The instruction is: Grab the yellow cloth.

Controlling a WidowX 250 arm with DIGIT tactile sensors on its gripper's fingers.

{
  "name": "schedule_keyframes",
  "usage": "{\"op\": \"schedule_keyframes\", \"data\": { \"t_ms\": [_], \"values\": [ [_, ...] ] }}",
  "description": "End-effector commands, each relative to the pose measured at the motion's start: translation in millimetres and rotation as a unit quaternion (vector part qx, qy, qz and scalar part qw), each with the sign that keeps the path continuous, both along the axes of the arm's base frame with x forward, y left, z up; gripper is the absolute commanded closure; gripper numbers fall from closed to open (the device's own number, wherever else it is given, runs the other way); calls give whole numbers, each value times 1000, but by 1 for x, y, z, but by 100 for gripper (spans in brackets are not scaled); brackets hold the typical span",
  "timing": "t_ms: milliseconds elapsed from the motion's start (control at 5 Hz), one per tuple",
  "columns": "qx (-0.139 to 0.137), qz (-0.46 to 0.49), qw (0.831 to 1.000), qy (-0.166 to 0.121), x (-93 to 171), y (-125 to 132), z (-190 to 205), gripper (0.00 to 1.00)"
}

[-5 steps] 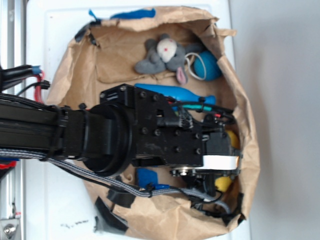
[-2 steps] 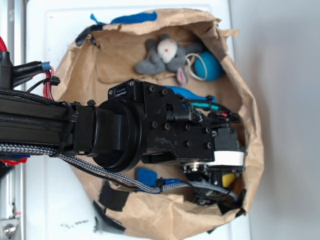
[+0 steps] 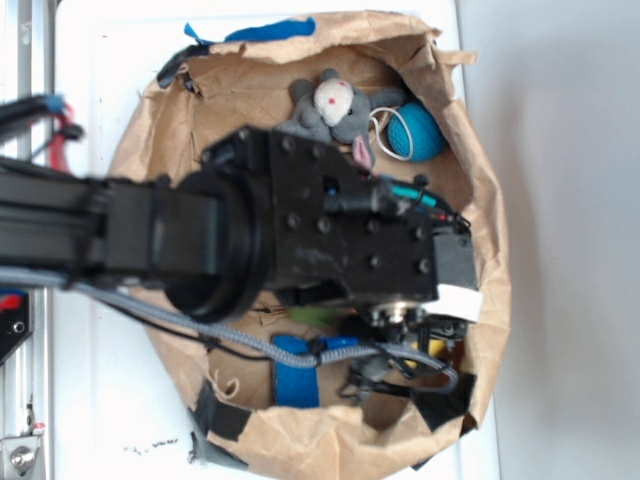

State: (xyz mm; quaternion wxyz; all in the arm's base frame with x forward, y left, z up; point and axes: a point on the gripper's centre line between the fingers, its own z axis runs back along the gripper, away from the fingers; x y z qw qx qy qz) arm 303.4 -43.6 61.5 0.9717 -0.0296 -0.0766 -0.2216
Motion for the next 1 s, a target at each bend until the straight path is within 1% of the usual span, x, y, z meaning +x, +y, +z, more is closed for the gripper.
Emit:
{"op": "schedule_keyframes", "data": {
  "t_ms": [0, 200, 400, 600, 800],
  "values": [
    [20, -32, 998, 52, -26, 18, 82, 100],
    [45, -12, 995, 89, -36, 28, 106, 100],
    [41, 21, 996, 71, -42, 38, 119, 100],
    [29, 42, 998, 39, -43, 40, 118, 100],
    [32, 37, 998, 38, -40, 39, 116, 100]
  ]
}}
